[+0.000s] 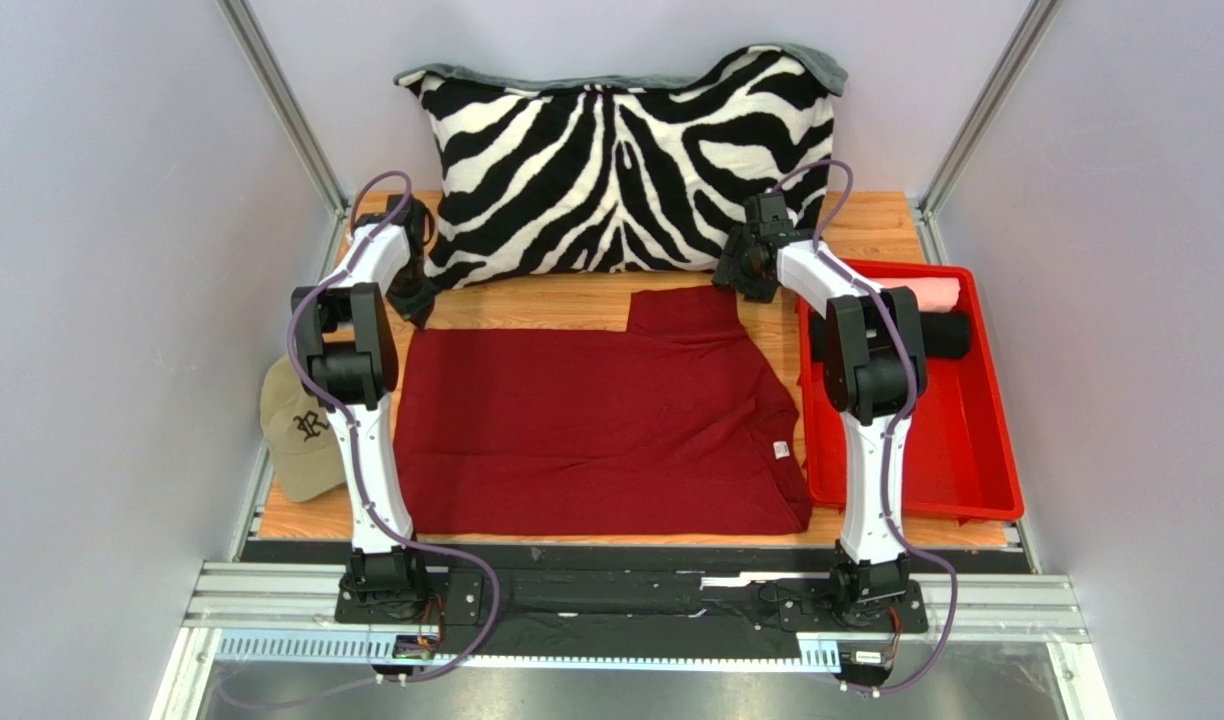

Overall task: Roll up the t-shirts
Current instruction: Fold the T-shirt at the center of the board.

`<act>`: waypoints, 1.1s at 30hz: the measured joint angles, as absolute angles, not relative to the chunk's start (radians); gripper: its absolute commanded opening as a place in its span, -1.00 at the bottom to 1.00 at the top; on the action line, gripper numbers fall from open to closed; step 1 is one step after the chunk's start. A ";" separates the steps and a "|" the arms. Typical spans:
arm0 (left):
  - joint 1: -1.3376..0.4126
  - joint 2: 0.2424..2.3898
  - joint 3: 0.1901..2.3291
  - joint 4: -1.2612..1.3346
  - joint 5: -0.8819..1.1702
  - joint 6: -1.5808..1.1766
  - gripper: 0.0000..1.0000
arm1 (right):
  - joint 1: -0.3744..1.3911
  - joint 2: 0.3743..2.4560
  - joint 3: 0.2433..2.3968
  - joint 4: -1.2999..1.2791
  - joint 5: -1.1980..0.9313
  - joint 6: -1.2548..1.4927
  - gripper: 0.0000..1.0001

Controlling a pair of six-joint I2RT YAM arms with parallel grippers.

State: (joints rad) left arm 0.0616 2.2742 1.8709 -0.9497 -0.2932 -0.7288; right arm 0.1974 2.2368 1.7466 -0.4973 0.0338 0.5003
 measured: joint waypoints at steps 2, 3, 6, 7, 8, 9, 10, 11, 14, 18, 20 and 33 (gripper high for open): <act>0.062 2.274 1.871 -0.948 -0.287 -0.728 -1.00 | 0.198 2.264 1.783 -0.501 0.026 0.508 0.07; 0.062 2.274 1.871 -0.947 -0.283 -0.728 -1.00 | 0.198 2.266 1.787 -0.500 0.023 0.509 0.01; 0.062 2.274 1.871 -0.943 -0.269 -0.727 -1.00 | 0.200 2.276 1.799 -0.501 0.009 0.521 -0.41; 0.063 2.274 1.871 -0.942 -0.264 -0.727 -1.00 | 0.200 2.278 1.799 -0.502 0.005 0.527 -0.65; 0.063 2.274 1.871 -0.941 -0.261 -0.727 -1.00 | 0.202 2.281 1.799 -0.502 0.004 0.532 -0.73; 0.063 2.274 1.871 -0.939 -0.256 -0.727 -1.00 | 0.203 2.284 1.799 -0.501 0.002 0.533 -0.82; 0.064 2.274 1.871 -0.938 -0.252 -0.727 -1.00 | 0.204 2.285 1.799 -0.502 0.000 0.538 -0.98; 0.064 2.273 1.871 -0.937 -0.248 -0.727 -1.00 | 0.204 2.286 1.799 -0.502 -0.001 0.542 -1.00; 0.066 2.271 1.871 -0.931 -0.238 -0.727 -1.00 | 0.206 2.285 1.801 -0.504 -0.001 0.545 -1.00; 0.068 2.265 1.871 -0.928 -0.234 -0.727 -1.00 | 0.207 2.274 1.802 -0.529 0.016 0.537 -1.00; 0.068 2.257 1.871 -0.926 -0.235 -0.726 -1.00 | 0.207 2.259 1.804 -0.553 0.022 0.526 -1.00; 0.082 2.190 1.929 -0.923 -0.252 -0.709 -1.00 | 0.207 2.071 1.898 -0.559 0.044 0.443 -1.00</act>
State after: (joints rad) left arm 0.0822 2.1899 1.9289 -0.9234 -0.2523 -0.7094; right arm 0.2073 2.0712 1.8984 -0.5594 0.0441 0.4431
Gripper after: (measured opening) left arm 0.007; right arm 0.011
